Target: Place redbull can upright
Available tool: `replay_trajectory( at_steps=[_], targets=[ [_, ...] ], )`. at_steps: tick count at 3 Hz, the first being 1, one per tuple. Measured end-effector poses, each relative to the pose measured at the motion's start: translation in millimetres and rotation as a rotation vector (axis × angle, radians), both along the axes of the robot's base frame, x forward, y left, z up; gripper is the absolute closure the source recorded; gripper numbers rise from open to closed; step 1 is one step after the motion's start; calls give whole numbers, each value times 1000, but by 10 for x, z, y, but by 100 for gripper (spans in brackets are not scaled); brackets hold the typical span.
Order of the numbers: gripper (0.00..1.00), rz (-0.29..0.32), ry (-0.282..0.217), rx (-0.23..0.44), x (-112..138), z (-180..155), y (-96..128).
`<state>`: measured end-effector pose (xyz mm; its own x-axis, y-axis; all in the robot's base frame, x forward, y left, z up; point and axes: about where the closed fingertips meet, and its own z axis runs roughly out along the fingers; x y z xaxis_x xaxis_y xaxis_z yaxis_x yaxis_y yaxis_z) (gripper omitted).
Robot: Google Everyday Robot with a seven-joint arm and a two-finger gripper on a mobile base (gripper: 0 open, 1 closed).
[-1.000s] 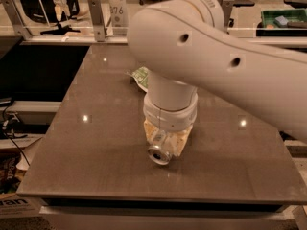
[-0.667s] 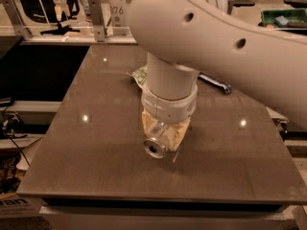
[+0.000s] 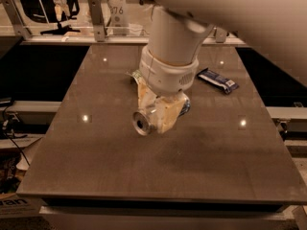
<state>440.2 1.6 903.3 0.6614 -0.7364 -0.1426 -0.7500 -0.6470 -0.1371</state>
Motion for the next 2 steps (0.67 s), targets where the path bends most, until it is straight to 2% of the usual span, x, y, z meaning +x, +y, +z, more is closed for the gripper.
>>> replay_trajectory(
  at_steps=[1, 2],
  targets=[
    [100, -139, 42, 87, 106, 156, 93],
    [100, -263, 100, 203, 206, 284, 132]
  ],
)
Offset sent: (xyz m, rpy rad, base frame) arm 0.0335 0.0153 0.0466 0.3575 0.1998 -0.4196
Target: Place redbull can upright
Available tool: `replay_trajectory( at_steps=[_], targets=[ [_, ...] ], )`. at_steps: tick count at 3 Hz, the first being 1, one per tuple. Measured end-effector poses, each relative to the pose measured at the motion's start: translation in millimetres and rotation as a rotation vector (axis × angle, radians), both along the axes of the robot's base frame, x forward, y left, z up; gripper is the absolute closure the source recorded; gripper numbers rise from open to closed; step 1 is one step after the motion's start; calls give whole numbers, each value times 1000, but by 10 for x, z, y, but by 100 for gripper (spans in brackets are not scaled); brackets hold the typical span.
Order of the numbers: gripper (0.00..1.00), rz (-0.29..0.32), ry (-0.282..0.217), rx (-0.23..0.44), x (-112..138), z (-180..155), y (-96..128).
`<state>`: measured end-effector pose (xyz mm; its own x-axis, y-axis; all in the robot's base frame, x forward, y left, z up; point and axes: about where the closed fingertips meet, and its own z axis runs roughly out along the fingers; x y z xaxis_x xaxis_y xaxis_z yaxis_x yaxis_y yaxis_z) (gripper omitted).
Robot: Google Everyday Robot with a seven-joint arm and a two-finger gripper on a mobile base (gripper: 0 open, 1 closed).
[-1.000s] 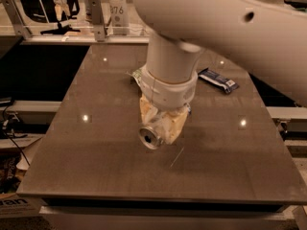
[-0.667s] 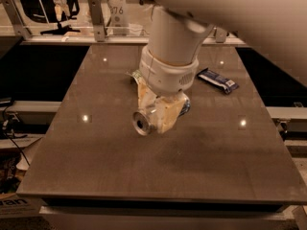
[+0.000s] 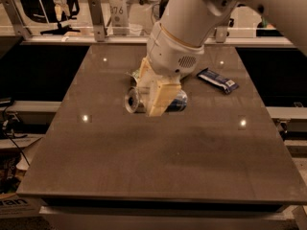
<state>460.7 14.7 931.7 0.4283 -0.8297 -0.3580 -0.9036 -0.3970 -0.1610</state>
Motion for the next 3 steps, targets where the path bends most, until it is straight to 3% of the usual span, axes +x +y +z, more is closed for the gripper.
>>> replay_trajectory(
  at_steps=[1, 3],
  targets=[
    [100, -111, 71, 139, 92, 104, 26],
    [100, -238, 183, 400, 187, 236, -17]
  ],
)
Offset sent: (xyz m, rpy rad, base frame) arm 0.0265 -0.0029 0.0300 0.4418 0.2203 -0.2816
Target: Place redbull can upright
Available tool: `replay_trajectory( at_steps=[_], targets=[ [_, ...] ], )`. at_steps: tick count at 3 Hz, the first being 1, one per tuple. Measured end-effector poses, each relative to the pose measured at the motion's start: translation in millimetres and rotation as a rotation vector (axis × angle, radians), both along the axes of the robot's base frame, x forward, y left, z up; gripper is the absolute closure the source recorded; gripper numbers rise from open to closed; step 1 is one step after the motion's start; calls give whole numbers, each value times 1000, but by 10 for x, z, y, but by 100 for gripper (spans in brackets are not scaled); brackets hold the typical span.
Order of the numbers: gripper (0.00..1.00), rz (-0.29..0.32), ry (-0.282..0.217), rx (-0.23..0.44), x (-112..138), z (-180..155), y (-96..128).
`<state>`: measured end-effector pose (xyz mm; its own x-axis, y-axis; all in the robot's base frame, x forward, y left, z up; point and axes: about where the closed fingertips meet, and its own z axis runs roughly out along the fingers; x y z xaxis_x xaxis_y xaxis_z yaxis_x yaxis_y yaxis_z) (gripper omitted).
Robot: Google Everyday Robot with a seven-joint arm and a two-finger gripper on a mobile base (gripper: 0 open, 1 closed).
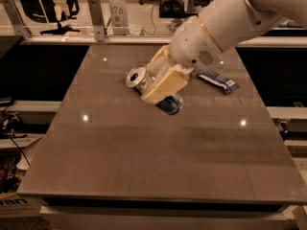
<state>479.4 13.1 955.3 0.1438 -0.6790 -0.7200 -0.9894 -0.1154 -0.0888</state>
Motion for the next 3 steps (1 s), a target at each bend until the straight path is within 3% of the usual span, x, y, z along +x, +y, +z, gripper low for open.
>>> replay_trajectory(
  at_steps=[1, 3],
  targets=[
    [100, -51, 36, 131, 29, 36, -78],
    [100, -101, 56, 357, 80, 20, -273]
  ],
)
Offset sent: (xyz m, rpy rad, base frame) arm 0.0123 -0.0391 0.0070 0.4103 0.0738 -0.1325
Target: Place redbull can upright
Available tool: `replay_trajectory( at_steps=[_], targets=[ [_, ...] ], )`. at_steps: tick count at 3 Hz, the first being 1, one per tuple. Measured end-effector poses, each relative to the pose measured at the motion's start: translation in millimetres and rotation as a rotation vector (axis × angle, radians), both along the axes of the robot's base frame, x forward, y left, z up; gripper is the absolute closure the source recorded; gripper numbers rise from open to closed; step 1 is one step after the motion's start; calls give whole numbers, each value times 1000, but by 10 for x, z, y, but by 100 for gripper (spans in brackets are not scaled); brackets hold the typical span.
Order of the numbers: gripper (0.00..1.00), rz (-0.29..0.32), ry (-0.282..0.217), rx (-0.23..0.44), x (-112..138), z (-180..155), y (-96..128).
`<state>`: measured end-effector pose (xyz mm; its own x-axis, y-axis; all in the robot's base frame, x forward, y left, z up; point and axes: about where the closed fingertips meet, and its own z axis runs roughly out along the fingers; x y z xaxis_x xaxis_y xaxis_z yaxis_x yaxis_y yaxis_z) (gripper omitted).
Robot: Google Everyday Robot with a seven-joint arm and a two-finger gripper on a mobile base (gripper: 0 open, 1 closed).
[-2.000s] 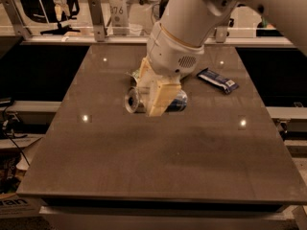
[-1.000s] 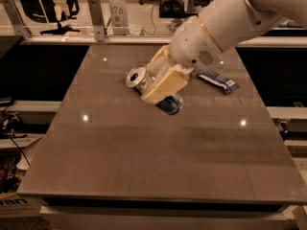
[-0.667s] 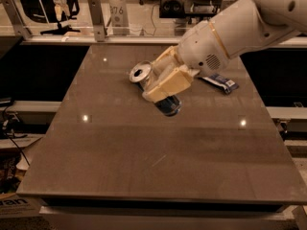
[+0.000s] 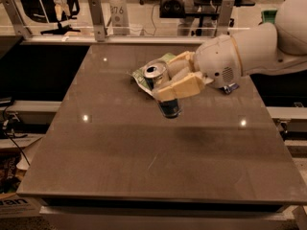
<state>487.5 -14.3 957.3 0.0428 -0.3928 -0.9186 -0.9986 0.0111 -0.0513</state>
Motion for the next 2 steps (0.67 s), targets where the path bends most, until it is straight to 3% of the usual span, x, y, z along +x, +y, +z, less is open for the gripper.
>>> replay_trajectory(
  at_steps=[2],
  targets=[
    [100, -31, 10, 141, 20, -140, -201]
  ],
)
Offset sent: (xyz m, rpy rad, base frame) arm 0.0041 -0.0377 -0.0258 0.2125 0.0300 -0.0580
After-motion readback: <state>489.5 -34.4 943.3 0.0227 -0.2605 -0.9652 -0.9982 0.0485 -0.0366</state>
